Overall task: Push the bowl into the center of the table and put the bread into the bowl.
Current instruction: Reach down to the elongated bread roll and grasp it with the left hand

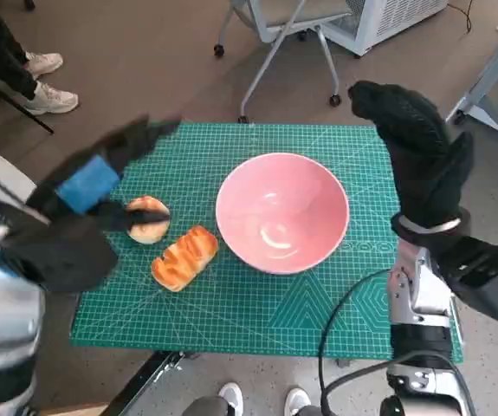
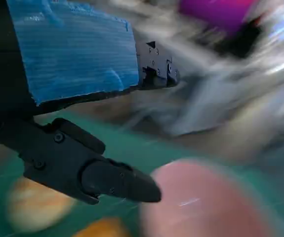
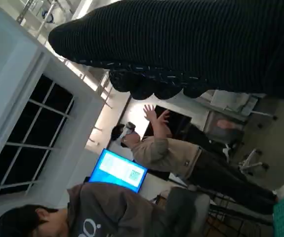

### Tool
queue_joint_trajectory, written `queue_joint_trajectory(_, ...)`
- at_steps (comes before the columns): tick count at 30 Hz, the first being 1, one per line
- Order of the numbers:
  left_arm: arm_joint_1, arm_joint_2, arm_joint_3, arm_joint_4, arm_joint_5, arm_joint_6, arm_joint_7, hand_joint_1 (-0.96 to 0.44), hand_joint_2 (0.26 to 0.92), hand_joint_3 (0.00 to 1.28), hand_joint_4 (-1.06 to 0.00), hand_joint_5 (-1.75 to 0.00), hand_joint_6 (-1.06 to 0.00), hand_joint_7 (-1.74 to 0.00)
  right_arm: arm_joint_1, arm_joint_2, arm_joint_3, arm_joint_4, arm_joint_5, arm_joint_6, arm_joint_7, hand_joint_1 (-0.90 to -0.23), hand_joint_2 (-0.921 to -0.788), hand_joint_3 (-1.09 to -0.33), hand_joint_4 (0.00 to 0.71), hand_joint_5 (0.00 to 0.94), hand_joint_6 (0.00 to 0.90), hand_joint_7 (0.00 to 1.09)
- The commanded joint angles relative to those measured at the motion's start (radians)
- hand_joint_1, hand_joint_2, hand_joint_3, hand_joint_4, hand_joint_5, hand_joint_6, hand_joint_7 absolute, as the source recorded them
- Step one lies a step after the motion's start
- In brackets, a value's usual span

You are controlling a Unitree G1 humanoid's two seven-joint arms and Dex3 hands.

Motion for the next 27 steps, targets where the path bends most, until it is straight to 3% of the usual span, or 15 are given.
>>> queue_joint_trajectory(1, 0.022, 0.034, -0.049, -0.055, 0.040, 0.072, -0.049, -0.07, 0.706, 0.00, -0.16, 0.00, -0.30, -0.01, 0.022, 0.001, -0.011, 0.026, 0.008, -0.003, -0.003, -0.670, -0.921, -0.697, 0.217, 0.007, 0.111, 0.50)
queue_joint_trajectory(13, 0.044, 0.053, -0.131, -0.061, 0.058, 0.089, -0.086, 0.00, 0.700, 0.00, -0.18, -0.01, -0.29, 0.00, 0.021, 0.006, -0.009, 0.022, 0.009, 0.004, -0.002, -0.667, -0.921, -0.699, 0.227, 0.004, 0.140, 0.45)
queue_joint_trajectory(27, 0.068, 0.037, -0.184, -0.023, 0.085, 0.105, -0.073, -0.15, 0.711, 0.00, -0.23, -0.01, -0.28, 0.00, 0.027, 0.002, -0.010, 0.010, 0.009, 0.020, -0.004, -0.664, -0.921, -0.704, 0.235, 0.006, 0.146, 0.45)
